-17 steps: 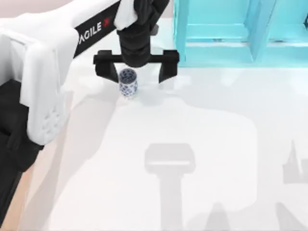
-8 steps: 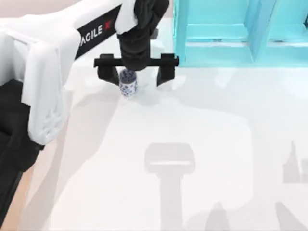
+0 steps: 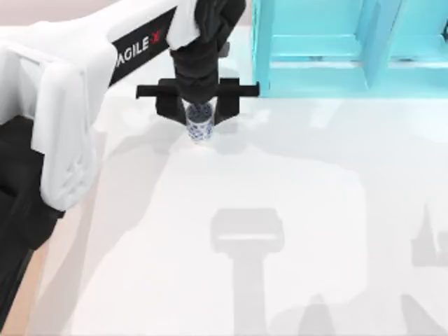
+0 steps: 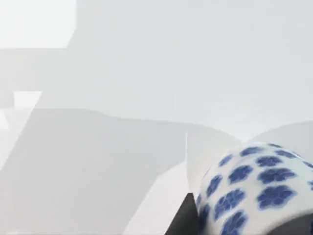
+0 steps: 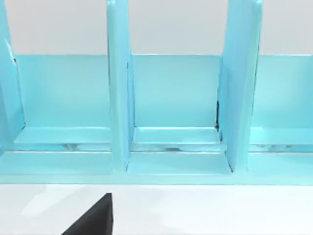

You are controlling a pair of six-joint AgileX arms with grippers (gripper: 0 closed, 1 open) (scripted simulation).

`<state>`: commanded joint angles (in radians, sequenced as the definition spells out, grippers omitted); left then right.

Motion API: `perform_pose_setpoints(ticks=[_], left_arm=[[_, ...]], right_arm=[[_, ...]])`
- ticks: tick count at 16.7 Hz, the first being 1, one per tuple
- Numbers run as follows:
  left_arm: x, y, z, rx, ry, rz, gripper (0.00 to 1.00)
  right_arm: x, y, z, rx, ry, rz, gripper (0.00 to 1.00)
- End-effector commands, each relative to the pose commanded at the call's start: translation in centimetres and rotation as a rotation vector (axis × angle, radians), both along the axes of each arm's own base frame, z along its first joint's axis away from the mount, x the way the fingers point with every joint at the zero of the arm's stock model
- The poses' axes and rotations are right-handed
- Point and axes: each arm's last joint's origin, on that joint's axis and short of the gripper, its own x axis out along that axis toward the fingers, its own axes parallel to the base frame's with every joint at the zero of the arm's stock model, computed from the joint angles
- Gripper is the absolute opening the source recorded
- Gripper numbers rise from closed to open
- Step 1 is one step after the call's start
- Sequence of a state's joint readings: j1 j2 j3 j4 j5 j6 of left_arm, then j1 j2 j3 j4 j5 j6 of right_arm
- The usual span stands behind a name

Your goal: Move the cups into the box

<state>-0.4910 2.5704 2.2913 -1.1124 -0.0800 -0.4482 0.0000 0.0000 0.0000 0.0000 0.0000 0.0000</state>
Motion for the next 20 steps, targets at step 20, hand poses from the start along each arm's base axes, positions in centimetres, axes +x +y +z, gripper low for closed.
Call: perform_pose_setpoints(ticks=[20], left_arm=[[0.2,9.0,9.3,0.0,0.001,-0.006,0.0]], right_arm=[[0.0,0.0,0.0,0.0,0.0,0.0,1.0]])
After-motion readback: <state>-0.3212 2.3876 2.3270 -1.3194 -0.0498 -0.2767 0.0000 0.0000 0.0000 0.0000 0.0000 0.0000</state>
